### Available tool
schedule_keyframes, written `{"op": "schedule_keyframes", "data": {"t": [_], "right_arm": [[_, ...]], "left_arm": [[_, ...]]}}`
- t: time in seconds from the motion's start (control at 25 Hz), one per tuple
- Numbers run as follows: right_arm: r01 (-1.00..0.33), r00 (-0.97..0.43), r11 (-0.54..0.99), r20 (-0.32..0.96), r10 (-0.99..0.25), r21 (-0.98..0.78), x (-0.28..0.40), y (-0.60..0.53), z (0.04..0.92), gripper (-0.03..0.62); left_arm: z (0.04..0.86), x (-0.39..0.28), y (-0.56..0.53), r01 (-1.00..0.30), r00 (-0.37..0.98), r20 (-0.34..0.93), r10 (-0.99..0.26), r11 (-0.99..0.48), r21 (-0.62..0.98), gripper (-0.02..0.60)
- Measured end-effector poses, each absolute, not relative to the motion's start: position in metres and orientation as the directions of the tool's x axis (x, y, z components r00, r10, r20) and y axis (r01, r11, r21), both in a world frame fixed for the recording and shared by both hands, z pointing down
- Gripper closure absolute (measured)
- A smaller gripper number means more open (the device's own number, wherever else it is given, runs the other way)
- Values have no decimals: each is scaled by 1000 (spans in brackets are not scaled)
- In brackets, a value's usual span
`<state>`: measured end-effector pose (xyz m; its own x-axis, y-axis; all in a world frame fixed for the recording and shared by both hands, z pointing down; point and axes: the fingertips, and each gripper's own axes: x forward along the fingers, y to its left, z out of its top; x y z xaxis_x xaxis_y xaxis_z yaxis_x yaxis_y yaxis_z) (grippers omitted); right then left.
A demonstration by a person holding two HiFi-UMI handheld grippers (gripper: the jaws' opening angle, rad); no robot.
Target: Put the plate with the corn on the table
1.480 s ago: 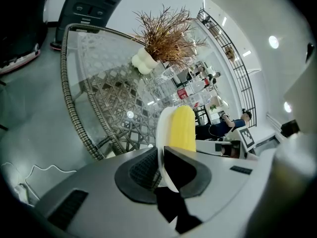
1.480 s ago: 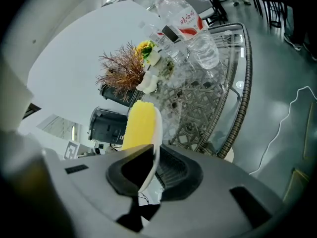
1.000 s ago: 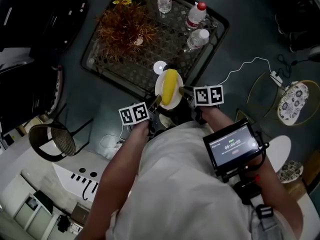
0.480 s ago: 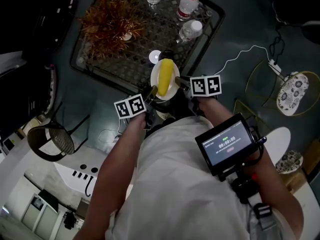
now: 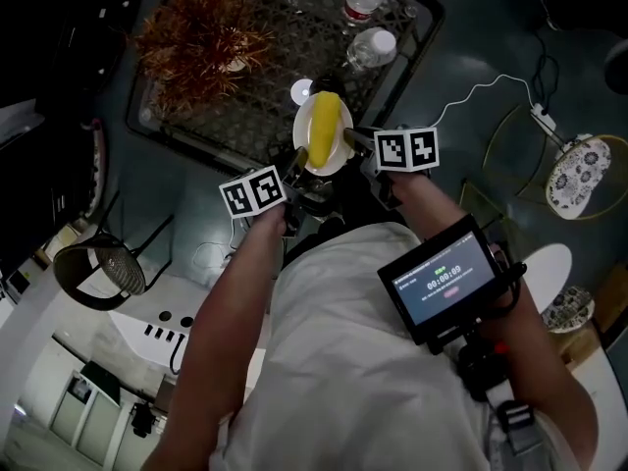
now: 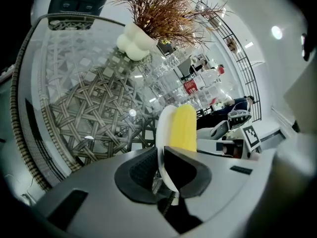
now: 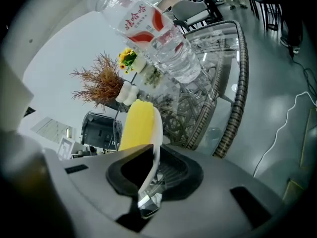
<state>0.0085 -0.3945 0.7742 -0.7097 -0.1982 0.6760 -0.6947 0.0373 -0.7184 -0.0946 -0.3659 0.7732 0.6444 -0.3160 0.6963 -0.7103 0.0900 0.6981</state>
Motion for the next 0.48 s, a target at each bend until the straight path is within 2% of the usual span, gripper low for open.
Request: {"op": "schedule_keyframes", "data": {"t": [0.48], "right_arm": [[-696,-703,49,668,-244,-716,7,-430,771,546]], "left_arm": [[770,-96,-401,-735,615,707,-350,71,675,540]]}}
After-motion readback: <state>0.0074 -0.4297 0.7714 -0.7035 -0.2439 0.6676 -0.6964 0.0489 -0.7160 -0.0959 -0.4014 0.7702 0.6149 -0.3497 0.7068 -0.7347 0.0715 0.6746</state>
